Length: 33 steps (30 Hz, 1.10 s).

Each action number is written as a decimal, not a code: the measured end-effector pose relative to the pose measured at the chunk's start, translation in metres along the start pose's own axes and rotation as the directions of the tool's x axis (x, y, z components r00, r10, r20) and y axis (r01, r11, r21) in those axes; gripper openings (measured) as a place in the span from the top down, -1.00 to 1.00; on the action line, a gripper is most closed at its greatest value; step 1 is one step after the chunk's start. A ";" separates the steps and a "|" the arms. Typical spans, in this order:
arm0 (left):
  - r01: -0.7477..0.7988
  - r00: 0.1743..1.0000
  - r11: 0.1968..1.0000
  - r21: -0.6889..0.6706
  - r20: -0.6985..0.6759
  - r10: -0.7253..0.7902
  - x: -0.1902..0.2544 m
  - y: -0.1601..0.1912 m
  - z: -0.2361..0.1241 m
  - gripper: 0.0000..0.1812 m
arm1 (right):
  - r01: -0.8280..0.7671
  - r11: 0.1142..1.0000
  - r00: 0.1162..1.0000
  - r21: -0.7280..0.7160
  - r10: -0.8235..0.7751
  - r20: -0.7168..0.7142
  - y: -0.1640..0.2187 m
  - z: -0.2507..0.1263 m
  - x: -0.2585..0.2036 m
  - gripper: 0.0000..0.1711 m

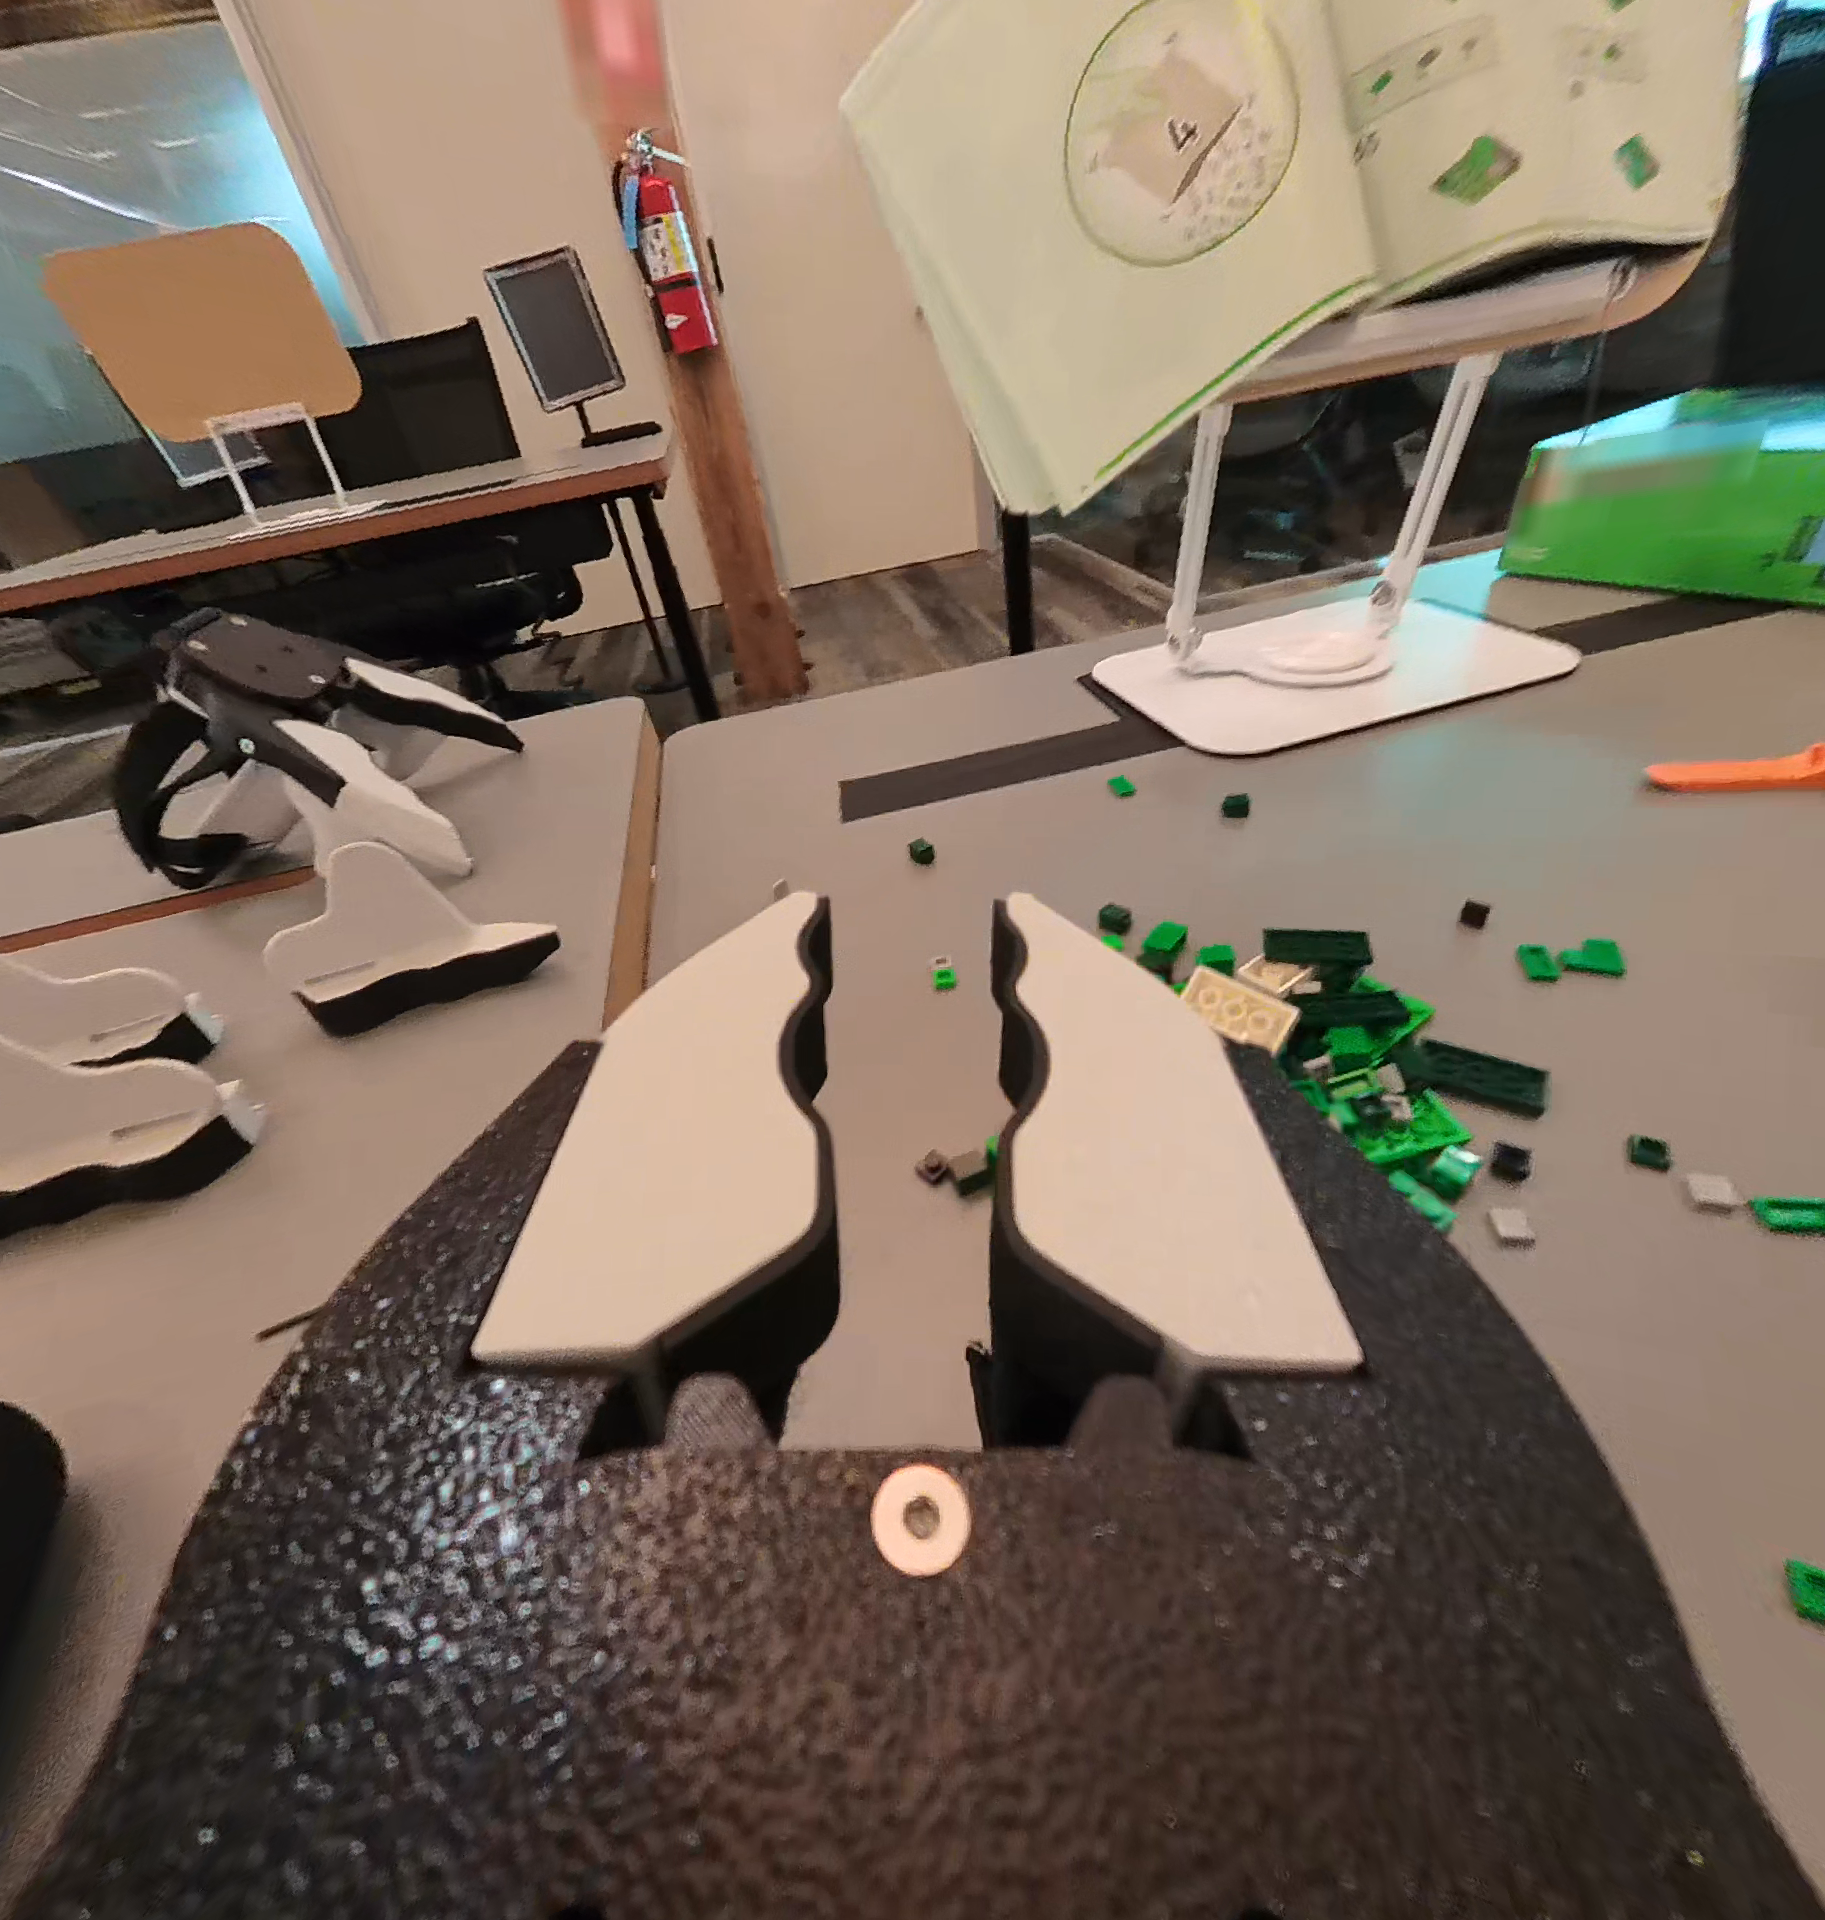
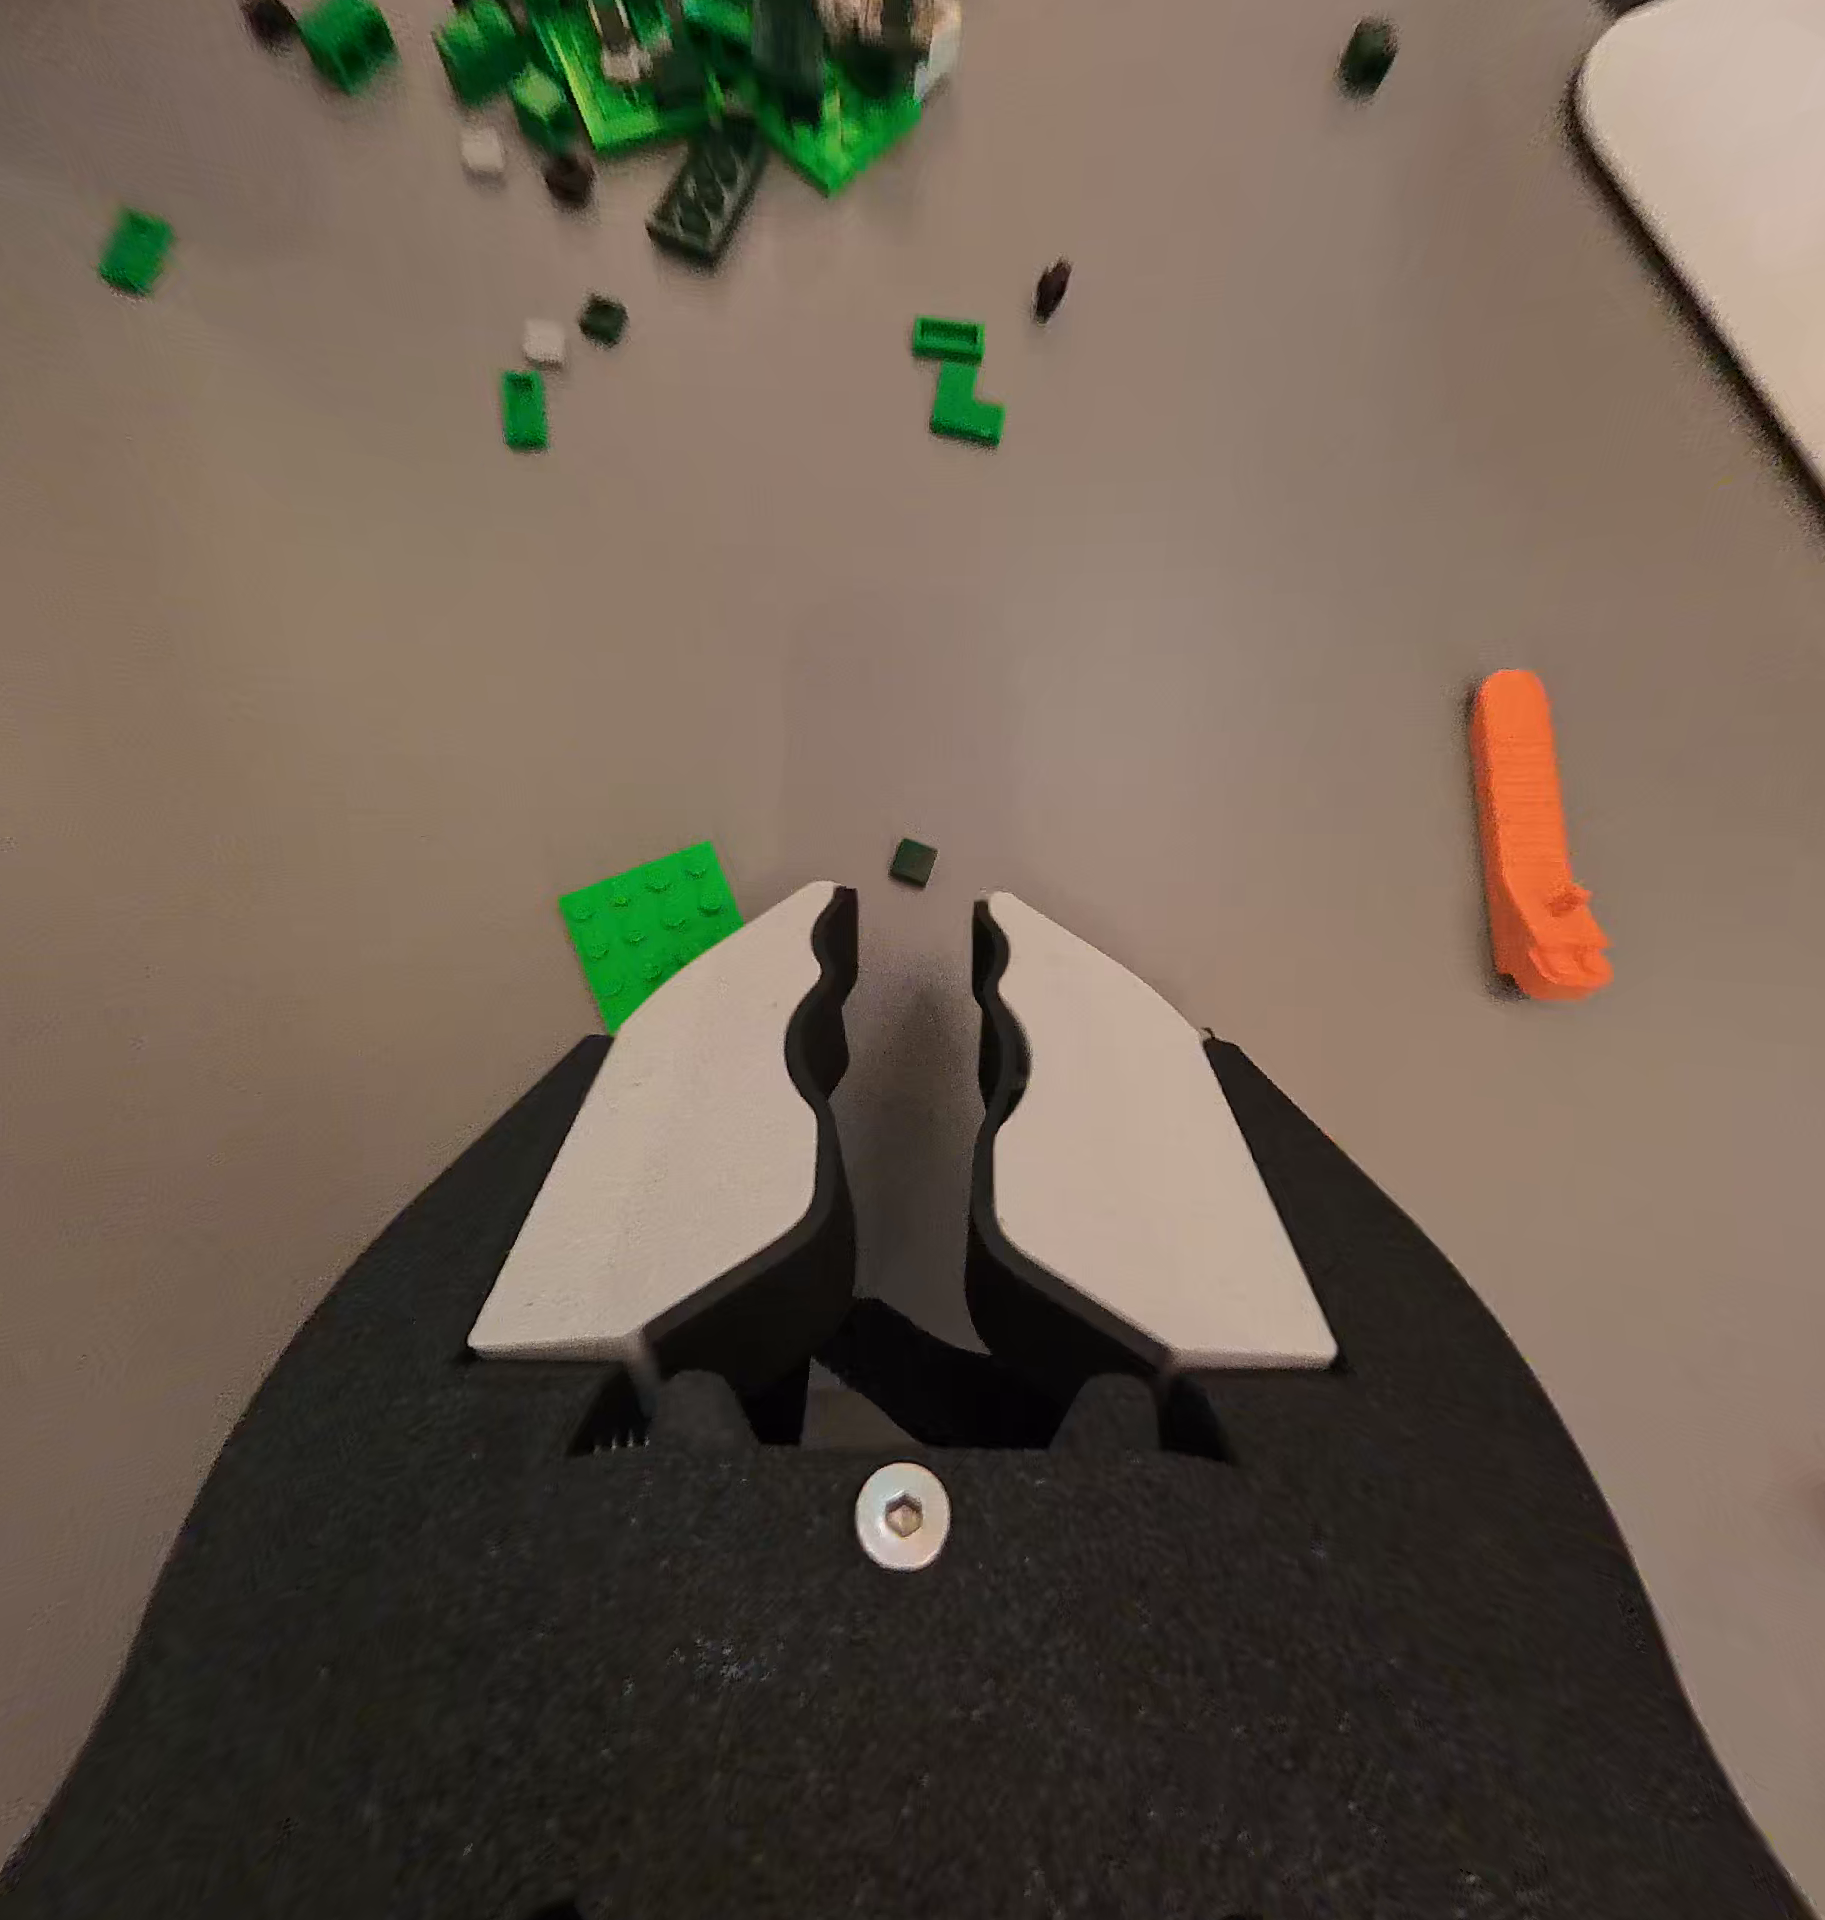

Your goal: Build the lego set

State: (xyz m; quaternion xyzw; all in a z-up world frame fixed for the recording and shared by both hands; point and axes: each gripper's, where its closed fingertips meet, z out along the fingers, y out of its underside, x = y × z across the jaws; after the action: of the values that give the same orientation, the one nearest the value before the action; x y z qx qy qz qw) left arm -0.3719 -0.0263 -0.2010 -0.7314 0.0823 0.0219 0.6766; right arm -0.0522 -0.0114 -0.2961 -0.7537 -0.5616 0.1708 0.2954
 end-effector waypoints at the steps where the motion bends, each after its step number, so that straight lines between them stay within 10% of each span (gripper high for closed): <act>1: -0.013 1.000 1.000 -0.010 0.005 0.013 -0.001 0.003 -0.001 0.69 | -0.009 0.999 1.000 -0.033 0.009 0.006 0.001 0.006 0.000 0.75; 17: -0.048 0.998 0.996 -0.071 -0.033 0.046 0.012 0.015 0.009 0.72 | -0.060 0.992 0.998 -0.107 0.056 -0.042 0.001 0.025 0.005 0.92; 33: 0.077 0.992 0.995 -0.056 0.101 -0.071 -0.031 0.031 0.006 0.73 | 0.246 0.966 0.959 0.084 -0.255 0.121 -0.133 0.087 -0.041 0.66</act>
State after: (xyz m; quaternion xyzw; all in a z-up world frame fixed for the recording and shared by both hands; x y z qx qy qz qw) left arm -0.4066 -0.0196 -0.2276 -0.7519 0.0207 0.0356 0.6580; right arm -0.2153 -0.0022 -0.2810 -0.6532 -0.6645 0.2000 0.3029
